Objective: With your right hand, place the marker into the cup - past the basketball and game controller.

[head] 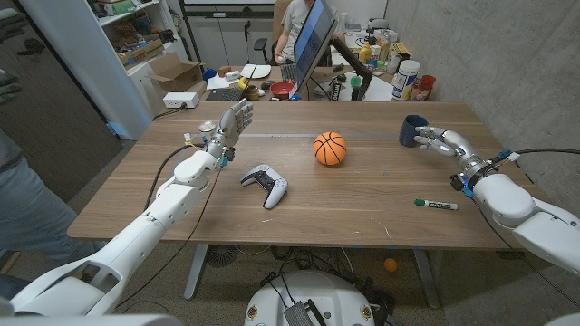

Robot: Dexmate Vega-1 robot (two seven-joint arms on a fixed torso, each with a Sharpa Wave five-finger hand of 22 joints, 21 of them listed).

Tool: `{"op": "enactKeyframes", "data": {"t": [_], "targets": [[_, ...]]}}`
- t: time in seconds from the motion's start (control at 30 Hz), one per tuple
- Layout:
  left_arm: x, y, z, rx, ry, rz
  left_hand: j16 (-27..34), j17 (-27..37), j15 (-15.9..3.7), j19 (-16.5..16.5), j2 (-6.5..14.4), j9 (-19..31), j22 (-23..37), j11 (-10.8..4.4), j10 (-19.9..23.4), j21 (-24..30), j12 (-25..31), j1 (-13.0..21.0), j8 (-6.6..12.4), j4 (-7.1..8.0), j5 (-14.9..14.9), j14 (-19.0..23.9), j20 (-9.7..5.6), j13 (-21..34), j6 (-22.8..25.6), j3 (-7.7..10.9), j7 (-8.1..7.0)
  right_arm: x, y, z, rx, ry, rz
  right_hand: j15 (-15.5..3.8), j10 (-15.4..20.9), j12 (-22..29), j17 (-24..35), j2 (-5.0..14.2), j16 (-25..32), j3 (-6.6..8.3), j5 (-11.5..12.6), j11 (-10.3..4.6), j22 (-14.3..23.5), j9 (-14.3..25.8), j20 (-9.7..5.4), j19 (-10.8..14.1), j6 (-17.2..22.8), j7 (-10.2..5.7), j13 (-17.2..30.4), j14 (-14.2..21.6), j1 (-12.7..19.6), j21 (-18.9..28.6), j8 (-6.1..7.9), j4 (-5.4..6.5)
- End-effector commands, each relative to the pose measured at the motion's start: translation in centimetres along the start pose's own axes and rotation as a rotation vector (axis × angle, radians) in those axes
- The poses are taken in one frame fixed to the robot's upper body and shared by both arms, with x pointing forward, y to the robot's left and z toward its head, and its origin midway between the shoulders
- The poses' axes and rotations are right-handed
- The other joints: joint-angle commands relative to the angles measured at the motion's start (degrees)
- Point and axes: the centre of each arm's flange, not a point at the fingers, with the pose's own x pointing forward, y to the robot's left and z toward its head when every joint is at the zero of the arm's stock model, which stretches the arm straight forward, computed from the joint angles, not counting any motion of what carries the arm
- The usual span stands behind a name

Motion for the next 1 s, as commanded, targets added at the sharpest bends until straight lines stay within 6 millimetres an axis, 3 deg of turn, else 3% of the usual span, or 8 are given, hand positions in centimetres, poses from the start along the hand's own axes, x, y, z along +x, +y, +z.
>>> {"op": "enactKeyframes", "data": {"t": [0.03, 0.13, 0.23, 0.3, 0.53, 0.7, 0.87, 1.0], "targets": [[-0.6, 0.5, 0.0, -0.002, -0.005, 0.012, 0.22, 0.25, 0.45, -0.12, -0.09, 0.32, 0.17, -0.23, 0.08, 0.16, 0.34, 0.34, 0.27, 0.14, 0.31, 0.18, 0.54, 0.12, 0.39, 0.33, -0.03, -0.5, -0.9, 0.3, -0.136, 0.043, -0.002, -0.39, 0.2, 0.26, 0.02, -0.58, -0.1, 0.44, -0.16, -0.9, 0.14, 0.35, -0.04, -0.33, 0.74, -0.84, 0.19, 0.17, 0.73, -0.11, 0.41, -0.44], [-0.6, 0.5, 0.1, -0.003, -0.007, 0.013, 0.22, 0.25, 0.44, -0.13, -0.09, 0.33, 0.17, -0.17, 0.08, 0.16, 0.34, 0.33, 0.25, 0.14, 0.31, 0.18, 0.59, 0.12, 0.37, 0.34, -0.01, -0.7, -1.1, 0.5, -0.173, 0.057, -0.008, -0.38, 0.16, 0.22, 0.0, -0.62, -0.24, 0.49, -0.23, -0.85, 0.14, 0.37, -0.07, -0.34, 1.16, -1.29, 0.2, -0.1, 1.04, -0.11, 0.56, -0.49], [-0.6, 0.6, 0.1, -0.003, -0.008, 0.012, 0.22, 0.25, 0.45, -0.14, -0.08, 0.33, 0.17, -0.18, 0.13, 0.17, 0.36, 0.33, 0.26, 0.15, 0.31, 0.17, 0.59, 0.12, 0.39, 0.34, 0.04, -1.0, -1.4, 0.7, -0.203, 0.064, -0.013, -0.46, 0.12, 0.13, -0.01, -0.79, -0.34, 0.45, -0.45, -2.59, 0.13, 0.46, -0.06, -0.36, 2.26, -2.7, 0.2, -0.21, 1.68, -0.11, 0.94, -0.43], [-0.6, 0.6, 0.1, -0.003, -0.008, 0.011, 0.21, 0.25, 0.44, -0.16, -0.08, 0.33, 0.17, -0.17, 0.09, 0.16, 0.34, 0.33, 0.27, 0.15, 0.31, 0.16, 0.55, 0.12, 0.43, 0.34, 0.01, -1.2, -1.5, 0.8, -0.214, 0.068, -0.015, -0.44, 0.14, 0.11, -0.01, -0.87, -0.35, 0.37, -0.55, -2.96, 0.13, 0.52, -0.06, -0.36, 3.26, -3.36, 0.2, -0.19, 1.85, -0.1, 1.3, -0.34], [-0.4, 0.5, 0.1, -0.003, -0.01, 0.007, 0.22, 0.25, 0.45, -0.17, -0.07, 0.33, 0.17, -0.09, 0.12, 0.16, 0.36, 0.32, 0.25, 0.15, 0.31, 0.18, 0.6, 0.12, 0.43, 0.35, 0.04, -2.3, -1.6, 1.3, -0.265, 0.092, -0.009, -0.56, -0.66, -0.28, 0.04, -0.91, -0.45, 0.19, -0.72, -2.93, 0.12, 0.65, -0.1, -0.38, 5.56, -3.41, 0.17, -0.41, 2.19, -0.11, 2.08, -0.12], [-0.3, 0.5, 0.0, -0.008, -0.012, 0.009, 0.22, 0.25, 0.47, -0.19, -0.07, 0.33, 0.17, -0.17, 0.04, 0.16, 0.32, 0.32, 0.25, 0.15, 0.31, 0.18, 0.52, 0.12, 0.45, 0.36, 0.0, -2.9, -1.8, 1.4, -0.287, 0.101, 0.007, -0.72, -2.18, -0.8, 0.11, -0.88, -0.55, 0.1, -0.82, -4.47, 0.12, 0.7, -0.13, -0.56, 6.53, -3.48, 0.12, -0.65, 2.61, -0.16, 2.24, 0.0], [-0.3, 0.4, -0.2, -0.012, -0.009, 0.008, 0.21, 0.25, 0.38, -0.2, -0.05, 0.33, 0.17, -0.24, 0.05, 0.17, 0.33, 0.32, 0.24, 0.15, 0.31, 0.16, 0.52, 0.12, 0.46, 0.38, 0.03, -3.6, -1.7, 1.3, -0.3, 0.115, 0.024, -0.79, -2.57, -0.89, 0.09, -1.02, -0.73, 0.08, -0.84, -4.61, 0.12, 0.7, -0.06, -0.61, 7.12, -3.82, 0.1, -1.04, 2.87, -0.17, 2.35, -0.08], [-0.2, 0.5, -0.2, -0.01, -0.01, 0.009, 0.22, 0.25, 0.4, -0.18, -0.05, 0.33, 0.17, -0.12, 0.01, 0.18, 0.31, 0.32, 0.23, 0.15, 0.32, 0.18, 0.51, 0.12, 0.45, 0.38, -0.01, -4.0, -1.8, 1.3, -0.325, 0.137, 0.038, -0.77, -3.09, -0.9, -0.04, -0.34, -1.11, 1.32, -0.47, -4.1, 0.1, 0.68, -0.03, -0.97, 6.37, -4.39, 0.05, -1.69, 5.4, -0.28, 1.75, -0.8]]}}
